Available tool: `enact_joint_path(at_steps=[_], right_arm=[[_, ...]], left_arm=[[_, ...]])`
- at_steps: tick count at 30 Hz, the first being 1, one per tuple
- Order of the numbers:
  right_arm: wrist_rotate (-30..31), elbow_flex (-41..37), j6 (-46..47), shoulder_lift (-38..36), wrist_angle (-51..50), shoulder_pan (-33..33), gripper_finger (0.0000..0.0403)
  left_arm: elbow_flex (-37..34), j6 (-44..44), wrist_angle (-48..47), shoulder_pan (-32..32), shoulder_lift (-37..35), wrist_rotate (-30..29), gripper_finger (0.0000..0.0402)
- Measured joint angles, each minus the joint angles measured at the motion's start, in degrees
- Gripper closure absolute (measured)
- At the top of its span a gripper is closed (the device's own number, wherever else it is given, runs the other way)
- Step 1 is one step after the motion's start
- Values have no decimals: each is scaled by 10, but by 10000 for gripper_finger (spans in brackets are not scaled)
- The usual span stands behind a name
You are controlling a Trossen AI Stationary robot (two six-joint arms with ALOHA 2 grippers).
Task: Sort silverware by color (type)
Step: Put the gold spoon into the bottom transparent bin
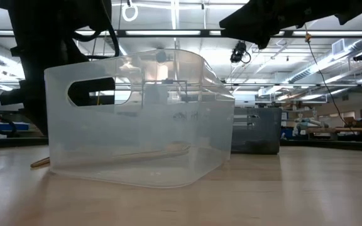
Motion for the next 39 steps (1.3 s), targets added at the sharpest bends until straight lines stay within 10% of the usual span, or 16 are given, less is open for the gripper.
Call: enact_joint_path(at_steps=[24,39], right_arm=[[-2,0,0,0,3,0,224],[-2,0,2,0,2,0,224]], left_arm=[[2,60,9,0,42,27,385],[-2,129,14,-1,-62,-20,387]])
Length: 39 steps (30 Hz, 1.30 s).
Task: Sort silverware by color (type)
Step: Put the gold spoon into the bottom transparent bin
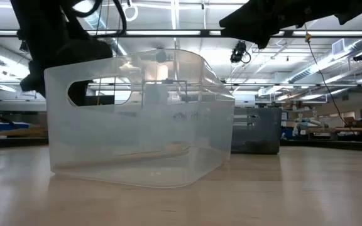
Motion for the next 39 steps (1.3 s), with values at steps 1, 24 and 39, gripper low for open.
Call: enact_joint_path(at_steps=[1,24,39], right_arm=[[0,0,0,0,0,0,224],[0,0,9,0,-4,0,224],[0,0,9,0,-4,0,224]], left_arm=[[0,3,-1,0,-5,-3,387],[2,66,12,13,-75,-14,386],[2,99,4,30,-110,2,386]])
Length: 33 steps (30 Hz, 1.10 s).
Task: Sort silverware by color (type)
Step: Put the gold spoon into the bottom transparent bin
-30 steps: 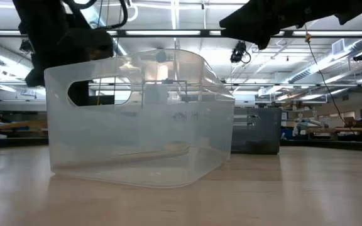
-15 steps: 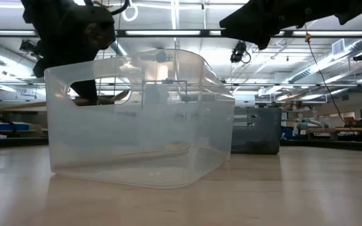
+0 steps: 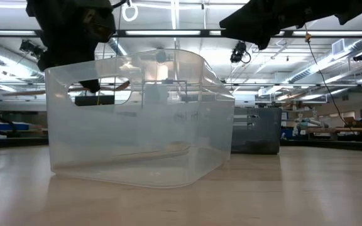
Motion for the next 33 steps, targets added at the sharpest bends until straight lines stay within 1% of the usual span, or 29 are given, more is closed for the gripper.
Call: enact_joint_path(at_steps=[8,20,24,27,33], right_arm=[[0,0,0,0,-1,0,224],[0,0,0,0,-2,0,224],[0,0,0,0,-2,0,224],[0,0,0,0,-4,0,224],[0,0,0,0,-4,0,224]], left_arm=[[1,0,4,0,-29,2,386],[0,16,19,-1,-45,18,386],[0,30,48,-3,-52,26,386],[1,43,90,-6,-52,30,386],[1,50,112,-8,-52,35,386]])
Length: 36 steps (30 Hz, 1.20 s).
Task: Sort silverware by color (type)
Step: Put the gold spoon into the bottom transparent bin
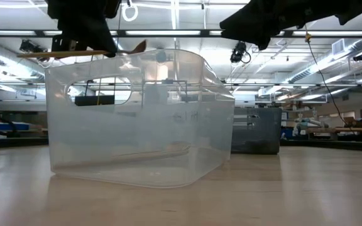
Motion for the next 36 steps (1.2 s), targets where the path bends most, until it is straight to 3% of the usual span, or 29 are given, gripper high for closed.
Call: enact_joint_path(at_steps=[15,36], right_arm=[[0,0,0,0,0,0,224],[0,0,0,0,2,0,224]], left_arm=[[0,13,31,0,0,0,386],[0,57,243,-13,94,-7,386]])
